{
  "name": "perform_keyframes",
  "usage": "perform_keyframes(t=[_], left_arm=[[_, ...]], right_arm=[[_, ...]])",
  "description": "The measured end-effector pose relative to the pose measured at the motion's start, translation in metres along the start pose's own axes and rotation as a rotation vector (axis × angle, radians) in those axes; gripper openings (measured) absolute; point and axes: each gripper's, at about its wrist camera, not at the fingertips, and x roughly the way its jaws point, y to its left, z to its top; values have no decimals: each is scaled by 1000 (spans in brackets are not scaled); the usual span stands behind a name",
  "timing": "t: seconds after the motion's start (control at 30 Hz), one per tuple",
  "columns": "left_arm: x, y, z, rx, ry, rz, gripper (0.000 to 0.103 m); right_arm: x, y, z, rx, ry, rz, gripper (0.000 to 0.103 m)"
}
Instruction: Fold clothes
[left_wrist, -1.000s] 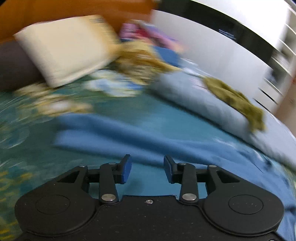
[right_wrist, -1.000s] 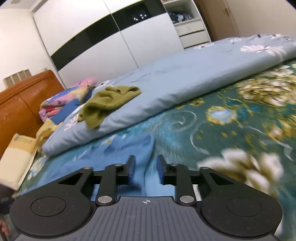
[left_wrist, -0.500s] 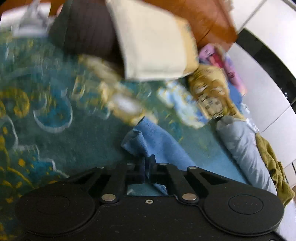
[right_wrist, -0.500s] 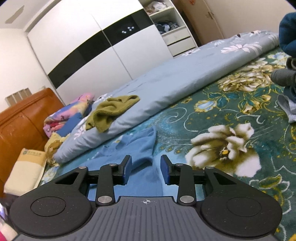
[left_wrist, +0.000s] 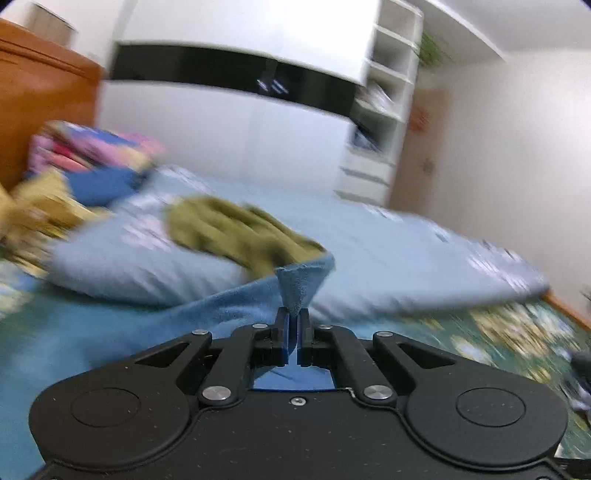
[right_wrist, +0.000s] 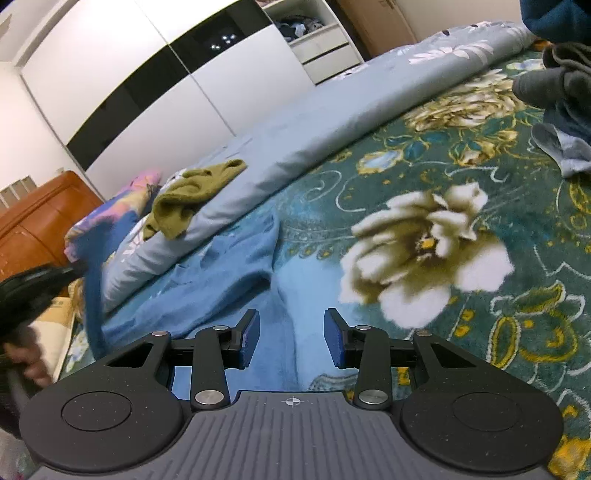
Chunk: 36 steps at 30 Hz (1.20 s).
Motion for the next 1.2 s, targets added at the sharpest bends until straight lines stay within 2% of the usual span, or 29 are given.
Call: perform_keyframes(t=[0.13, 0.23, 0.3, 0.33, 0.37, 0.43, 0.53, 0.63, 0.7, 0.73, 0.83, 1.0, 1.07, 1.2], left_arm=[[45, -47, -33, 42, 136, -66, 1], [67, -56, -55, 16, 234, -124, 5], [60, -53, -62, 13, 261, -159, 11], [55, -51, -65, 12, 273, -176, 18], [49, -42, -65, 14, 261, -182, 25], [36, -23, -63, 18, 232, -192, 33], [1, 7, -57, 50, 145, -87, 42], [-19, 34, -52, 127, 105, 85, 46], [-23, 52, -53, 187, 115, 175, 46], [-21, 60, -52, 195, 130, 195, 46], [-15, 81, -51, 211, 177, 236, 47], [1, 103, -53, 238, 233, 271, 47], [6, 110, -54, 229, 242, 269, 47], [19, 116, -56, 240, 247, 259, 48]], right_arm=[[-1, -12, -1, 24, 0, -27, 35], [-4, -19, 0, 40, -1, -37, 35], [-5, -20, 1, 30, 0, -34, 36], [-5, -19, 2, 24, 0, -31, 36], [-3, -17, 3, 16, -3, -18, 36], [2, -10, 7, 7, -4, 15, 37], [19, 7, 16, -3, 10, 95, 37], [52, 30, 23, -16, 62, 173, 37], [68, 46, 25, -42, 65, 202, 37], [77, 53, 26, -62, 72, 217, 37], [107, 68, 30, -78, 116, 200, 37], [131, 75, 33, -61, 152, 184, 38], [136, 77, 33, -70, 169, 164, 37], [149, 70, 29, -5, 231, 131, 37]])
